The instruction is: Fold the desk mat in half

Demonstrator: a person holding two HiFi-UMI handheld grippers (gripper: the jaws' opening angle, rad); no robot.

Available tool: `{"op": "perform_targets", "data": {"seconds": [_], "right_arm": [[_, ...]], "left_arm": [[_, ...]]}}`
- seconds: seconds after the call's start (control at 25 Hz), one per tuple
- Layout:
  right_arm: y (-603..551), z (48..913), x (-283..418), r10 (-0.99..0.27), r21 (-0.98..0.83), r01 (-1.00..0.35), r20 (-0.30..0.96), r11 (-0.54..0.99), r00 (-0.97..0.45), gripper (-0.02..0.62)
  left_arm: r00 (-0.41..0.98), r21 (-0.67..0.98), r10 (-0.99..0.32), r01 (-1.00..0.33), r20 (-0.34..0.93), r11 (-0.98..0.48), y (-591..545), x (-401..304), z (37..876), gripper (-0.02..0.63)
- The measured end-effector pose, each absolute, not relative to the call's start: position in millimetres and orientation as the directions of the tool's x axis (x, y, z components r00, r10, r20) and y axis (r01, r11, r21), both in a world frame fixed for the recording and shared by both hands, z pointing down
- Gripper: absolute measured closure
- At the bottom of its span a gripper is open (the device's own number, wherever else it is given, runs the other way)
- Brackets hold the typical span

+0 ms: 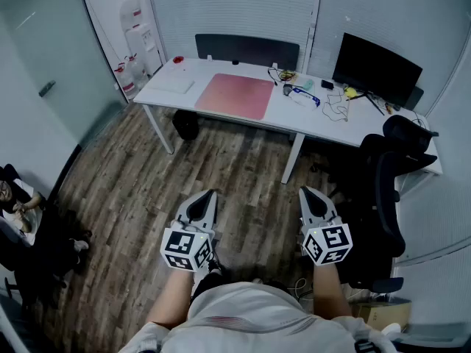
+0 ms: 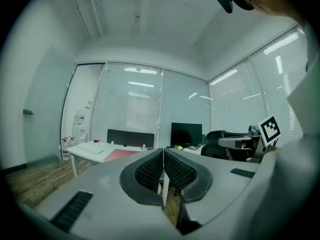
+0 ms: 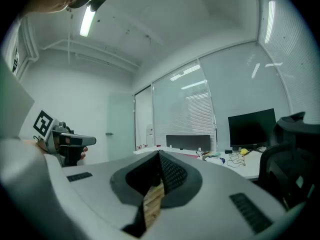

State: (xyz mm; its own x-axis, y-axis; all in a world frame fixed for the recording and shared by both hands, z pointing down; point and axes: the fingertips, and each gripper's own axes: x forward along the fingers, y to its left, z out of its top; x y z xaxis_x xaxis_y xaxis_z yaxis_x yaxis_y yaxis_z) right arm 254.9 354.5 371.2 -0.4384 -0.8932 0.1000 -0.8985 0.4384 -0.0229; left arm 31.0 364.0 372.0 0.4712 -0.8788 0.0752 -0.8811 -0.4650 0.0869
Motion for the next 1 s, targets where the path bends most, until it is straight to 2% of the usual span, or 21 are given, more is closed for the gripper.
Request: {"op": "perform_targets", "data": {"seconds": [1.0], "right_arm": [[343, 379, 237, -0.883, -0.070, -0.887, 0.093, 0.456, -0.461, 0.545]], "left_arm": [[0.449, 0.105, -0.889, -0.892, 0.094, -0.440, 363, 13, 380, 0.591]]}}
